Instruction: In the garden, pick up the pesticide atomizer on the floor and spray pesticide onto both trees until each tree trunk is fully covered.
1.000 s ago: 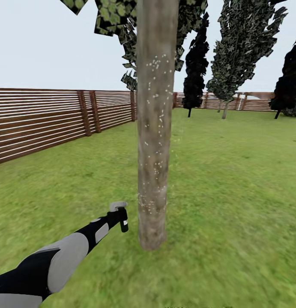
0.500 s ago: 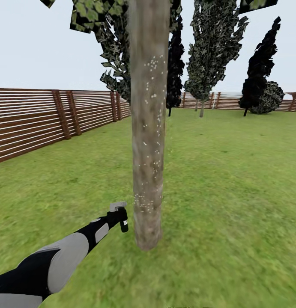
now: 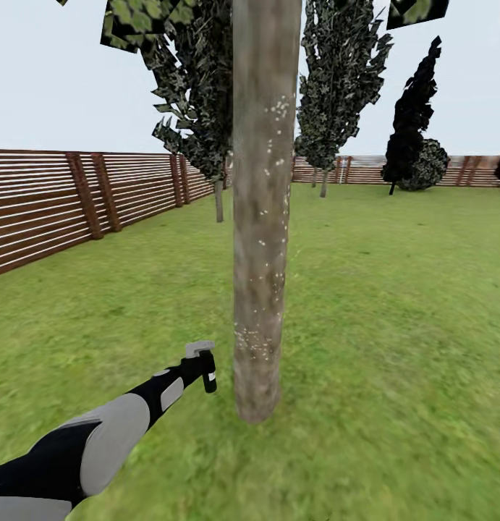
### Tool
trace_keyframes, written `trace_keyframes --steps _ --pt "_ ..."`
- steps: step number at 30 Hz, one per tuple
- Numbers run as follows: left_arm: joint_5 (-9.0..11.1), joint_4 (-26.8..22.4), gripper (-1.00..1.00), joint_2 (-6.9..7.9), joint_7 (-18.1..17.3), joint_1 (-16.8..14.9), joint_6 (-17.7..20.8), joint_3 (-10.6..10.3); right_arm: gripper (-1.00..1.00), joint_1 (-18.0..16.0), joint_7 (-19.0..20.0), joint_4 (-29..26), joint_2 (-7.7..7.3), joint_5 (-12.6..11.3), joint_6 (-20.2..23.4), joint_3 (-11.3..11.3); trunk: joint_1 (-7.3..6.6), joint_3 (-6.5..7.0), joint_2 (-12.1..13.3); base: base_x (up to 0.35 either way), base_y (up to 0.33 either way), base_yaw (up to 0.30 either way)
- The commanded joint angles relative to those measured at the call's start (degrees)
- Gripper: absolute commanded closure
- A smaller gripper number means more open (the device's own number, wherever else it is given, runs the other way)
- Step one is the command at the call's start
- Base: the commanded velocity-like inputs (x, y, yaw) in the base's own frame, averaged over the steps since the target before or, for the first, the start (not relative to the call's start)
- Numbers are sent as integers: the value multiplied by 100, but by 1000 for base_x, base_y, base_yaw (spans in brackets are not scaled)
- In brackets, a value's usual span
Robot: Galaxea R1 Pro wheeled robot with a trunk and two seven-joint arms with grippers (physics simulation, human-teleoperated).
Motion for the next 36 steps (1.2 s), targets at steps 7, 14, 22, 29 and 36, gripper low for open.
trace_keyframes --steps 7,14,22,29,36 --pt "8 4 100 2 -26 -3 -6 34 -100 -15 -34 29 2 50 -31 33 0 -5 -3 0 350 -294" --pt "8 4 100 2 -26 -3 -8 34 -100 -15 -31 29 2 49 -31 34 0 -5 -3 0 350 -295" --pt "8 4 100 2 -26 -3 -11 34 -100 -12 -30 31 4 50 -31 33 0 -5 -3 -42 350 -295" --pt "8 4 100 2 -26 -3 -13 34 -100 -12 -30 29 5 49 -31 34 0 -14 -3 -135 350 -299" --pt "40 -203 100 -69 -60 1 447 -14 -100 -17 -30 -308 103 44 -42 42 0 -25 -3 -40 128 -121"
